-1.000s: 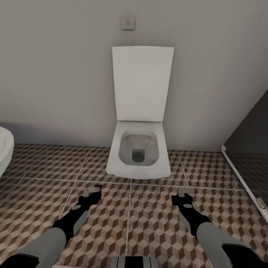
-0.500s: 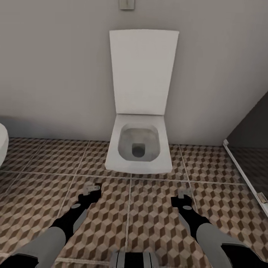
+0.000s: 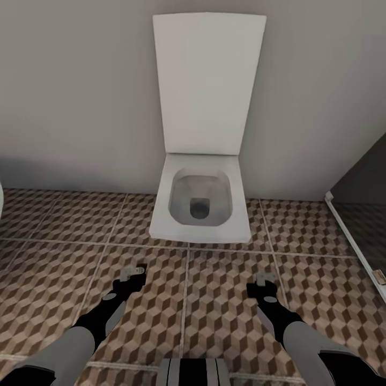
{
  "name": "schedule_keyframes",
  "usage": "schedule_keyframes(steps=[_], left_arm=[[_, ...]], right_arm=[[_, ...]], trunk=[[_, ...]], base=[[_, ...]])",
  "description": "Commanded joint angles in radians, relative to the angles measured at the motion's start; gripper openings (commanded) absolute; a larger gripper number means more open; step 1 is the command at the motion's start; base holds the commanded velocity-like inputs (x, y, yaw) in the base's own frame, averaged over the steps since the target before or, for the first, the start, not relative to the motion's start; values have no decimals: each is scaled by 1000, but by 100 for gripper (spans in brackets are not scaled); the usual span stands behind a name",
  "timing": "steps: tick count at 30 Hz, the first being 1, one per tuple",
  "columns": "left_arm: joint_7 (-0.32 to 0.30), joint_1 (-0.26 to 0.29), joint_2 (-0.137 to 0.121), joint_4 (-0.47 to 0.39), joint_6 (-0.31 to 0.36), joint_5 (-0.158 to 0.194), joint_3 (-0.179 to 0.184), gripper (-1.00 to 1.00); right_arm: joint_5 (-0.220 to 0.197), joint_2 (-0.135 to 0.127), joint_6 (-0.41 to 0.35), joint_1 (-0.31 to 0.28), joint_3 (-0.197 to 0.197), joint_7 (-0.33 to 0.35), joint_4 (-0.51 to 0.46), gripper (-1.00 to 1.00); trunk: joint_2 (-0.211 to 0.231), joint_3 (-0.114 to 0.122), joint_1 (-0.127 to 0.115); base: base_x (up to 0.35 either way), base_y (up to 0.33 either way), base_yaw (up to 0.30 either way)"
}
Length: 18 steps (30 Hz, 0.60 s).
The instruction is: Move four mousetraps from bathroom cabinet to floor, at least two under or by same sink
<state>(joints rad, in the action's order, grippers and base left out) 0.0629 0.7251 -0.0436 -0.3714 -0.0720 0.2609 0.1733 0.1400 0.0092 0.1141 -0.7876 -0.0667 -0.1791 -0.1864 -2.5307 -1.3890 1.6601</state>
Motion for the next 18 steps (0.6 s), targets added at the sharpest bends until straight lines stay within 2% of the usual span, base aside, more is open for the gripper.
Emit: schedule_keyframes(steps=[1,18], left_arm=[[9,1,-1,0,-4,6,9,-100],[8,1,-1,-1,-9,7,8,-100]], right_arm=[[9,1,4,-1,-7,-2,1,-100],[10,1,7,-1,-7,-2,1,-100]], trunk=[[-1,-5,0],[-4,-70,8]], base=[[0,0,0],[0,0,0]])
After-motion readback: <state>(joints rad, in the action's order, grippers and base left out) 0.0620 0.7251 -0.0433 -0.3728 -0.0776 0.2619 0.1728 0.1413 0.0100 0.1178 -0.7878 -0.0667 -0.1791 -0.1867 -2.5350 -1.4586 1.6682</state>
